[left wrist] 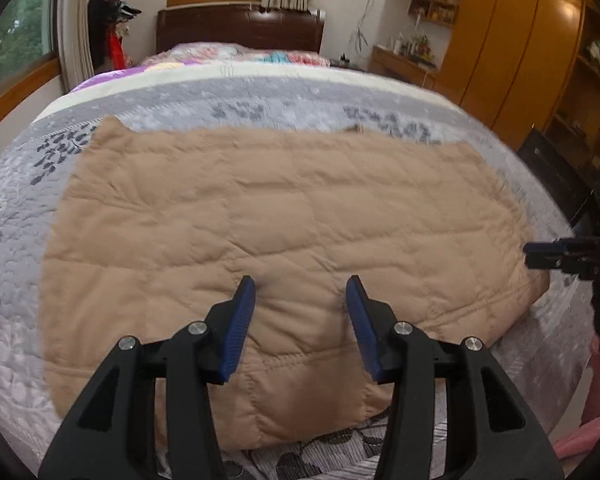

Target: Fold large clothes

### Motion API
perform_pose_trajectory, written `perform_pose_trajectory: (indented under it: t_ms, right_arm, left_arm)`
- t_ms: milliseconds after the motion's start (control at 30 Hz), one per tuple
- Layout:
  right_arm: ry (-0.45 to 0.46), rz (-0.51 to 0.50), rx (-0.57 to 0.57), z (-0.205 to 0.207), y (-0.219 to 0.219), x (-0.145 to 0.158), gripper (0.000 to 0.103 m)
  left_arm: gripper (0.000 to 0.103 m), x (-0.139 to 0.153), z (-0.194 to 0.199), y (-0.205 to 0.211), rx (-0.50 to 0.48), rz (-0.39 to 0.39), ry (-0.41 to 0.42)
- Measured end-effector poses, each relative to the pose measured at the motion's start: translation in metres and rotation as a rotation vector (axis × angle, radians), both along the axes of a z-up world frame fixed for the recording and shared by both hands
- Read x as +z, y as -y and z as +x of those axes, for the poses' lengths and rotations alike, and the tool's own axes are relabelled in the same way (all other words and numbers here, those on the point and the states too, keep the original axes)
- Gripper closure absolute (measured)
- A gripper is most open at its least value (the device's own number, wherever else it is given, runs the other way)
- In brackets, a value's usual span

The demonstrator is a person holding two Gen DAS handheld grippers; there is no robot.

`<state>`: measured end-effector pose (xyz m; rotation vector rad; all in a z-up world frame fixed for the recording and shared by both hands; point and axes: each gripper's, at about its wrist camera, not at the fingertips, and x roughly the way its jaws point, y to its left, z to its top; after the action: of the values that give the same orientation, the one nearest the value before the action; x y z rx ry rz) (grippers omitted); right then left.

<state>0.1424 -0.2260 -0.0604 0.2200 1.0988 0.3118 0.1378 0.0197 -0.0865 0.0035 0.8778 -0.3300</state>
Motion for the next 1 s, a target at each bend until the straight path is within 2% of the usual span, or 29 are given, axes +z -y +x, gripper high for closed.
perform_pose_trajectory:
  t_ms: [200,367,1000]
  right_arm:
    - [-0.008,-0.014,-0.015,0.001,-0.003,-0.019,0.071]
    - [0.018,-0.056,-0.032,-0.002,-0.012,-0.025,0.071]
    - [0.037,-0.049,-0.061,-0.005,-0.015,-0.03,0.071]
  left_arm:
    - [0.054,-0.023,0.001,0.005,-0.018,0.047,-0.009]
    - [0.054,-0.026,-0.001,0.007,-0.014,0.045,-0.009]
    - [0.054,-0.026,-0.004,0.005,-0.008,0.035,0.004]
